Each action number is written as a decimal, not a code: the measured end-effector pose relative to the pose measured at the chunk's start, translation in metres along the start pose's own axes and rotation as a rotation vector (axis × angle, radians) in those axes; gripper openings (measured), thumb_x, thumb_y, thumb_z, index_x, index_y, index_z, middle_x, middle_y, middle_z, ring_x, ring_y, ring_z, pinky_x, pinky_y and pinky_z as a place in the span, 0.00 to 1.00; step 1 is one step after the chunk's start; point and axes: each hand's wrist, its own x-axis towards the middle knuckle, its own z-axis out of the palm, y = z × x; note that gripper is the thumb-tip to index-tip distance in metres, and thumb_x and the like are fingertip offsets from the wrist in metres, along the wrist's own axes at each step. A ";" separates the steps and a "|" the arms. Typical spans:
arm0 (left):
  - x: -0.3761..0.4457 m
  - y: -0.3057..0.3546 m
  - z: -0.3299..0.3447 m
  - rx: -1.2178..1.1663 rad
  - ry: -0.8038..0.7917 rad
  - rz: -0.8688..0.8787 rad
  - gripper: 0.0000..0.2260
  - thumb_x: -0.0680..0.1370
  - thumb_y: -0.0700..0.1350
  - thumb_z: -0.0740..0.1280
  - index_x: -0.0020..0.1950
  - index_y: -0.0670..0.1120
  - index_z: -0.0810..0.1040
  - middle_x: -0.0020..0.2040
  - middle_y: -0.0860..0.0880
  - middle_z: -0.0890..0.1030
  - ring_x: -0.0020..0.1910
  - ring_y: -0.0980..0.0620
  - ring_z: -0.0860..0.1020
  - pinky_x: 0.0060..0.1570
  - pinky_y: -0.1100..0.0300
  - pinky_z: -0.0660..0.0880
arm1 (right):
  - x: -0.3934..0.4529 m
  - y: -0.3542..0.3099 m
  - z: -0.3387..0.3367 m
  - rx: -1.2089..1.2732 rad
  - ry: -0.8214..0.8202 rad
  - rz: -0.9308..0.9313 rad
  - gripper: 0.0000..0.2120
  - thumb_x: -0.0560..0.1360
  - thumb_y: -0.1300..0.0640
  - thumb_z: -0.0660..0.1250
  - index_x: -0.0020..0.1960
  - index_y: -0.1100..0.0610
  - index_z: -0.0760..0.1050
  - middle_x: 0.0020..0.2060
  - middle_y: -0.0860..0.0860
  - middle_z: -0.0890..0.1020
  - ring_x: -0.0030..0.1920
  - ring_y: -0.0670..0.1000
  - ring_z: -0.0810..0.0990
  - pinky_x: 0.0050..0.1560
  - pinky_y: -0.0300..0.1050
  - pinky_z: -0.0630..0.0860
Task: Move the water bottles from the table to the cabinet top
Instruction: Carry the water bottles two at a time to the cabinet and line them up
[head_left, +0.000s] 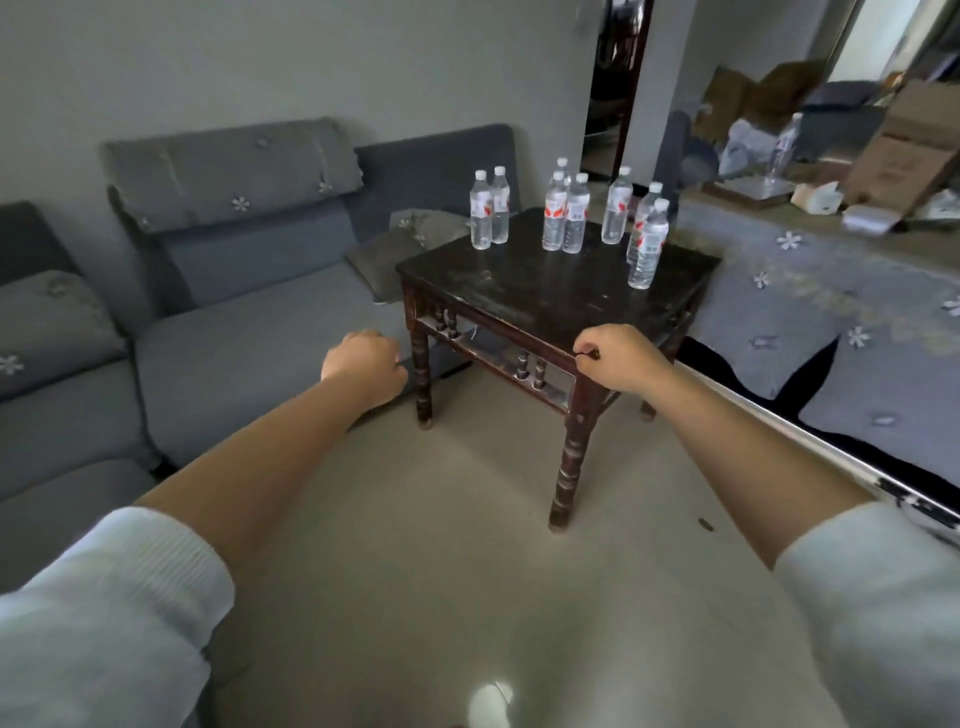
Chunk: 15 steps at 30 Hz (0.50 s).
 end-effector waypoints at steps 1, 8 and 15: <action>0.018 -0.007 -0.002 0.025 -0.021 0.010 0.16 0.79 0.45 0.59 0.65 0.42 0.74 0.65 0.41 0.73 0.66 0.40 0.70 0.62 0.49 0.71 | 0.015 -0.005 0.000 -0.001 -0.001 0.009 0.12 0.75 0.60 0.63 0.56 0.63 0.78 0.56 0.59 0.81 0.57 0.59 0.78 0.58 0.49 0.74; 0.133 -0.036 -0.007 0.085 -0.086 0.062 0.17 0.79 0.45 0.58 0.67 0.44 0.72 0.66 0.42 0.72 0.67 0.41 0.69 0.64 0.47 0.70 | 0.115 -0.012 0.009 -0.023 -0.013 0.067 0.15 0.76 0.59 0.62 0.61 0.62 0.76 0.59 0.59 0.80 0.60 0.58 0.77 0.60 0.47 0.72; 0.237 -0.037 0.003 0.089 -0.108 0.120 0.18 0.79 0.46 0.59 0.68 0.44 0.71 0.66 0.42 0.72 0.67 0.41 0.69 0.63 0.48 0.71 | 0.215 0.005 0.014 -0.028 -0.039 0.110 0.15 0.77 0.58 0.62 0.61 0.63 0.75 0.59 0.59 0.79 0.60 0.58 0.76 0.60 0.49 0.72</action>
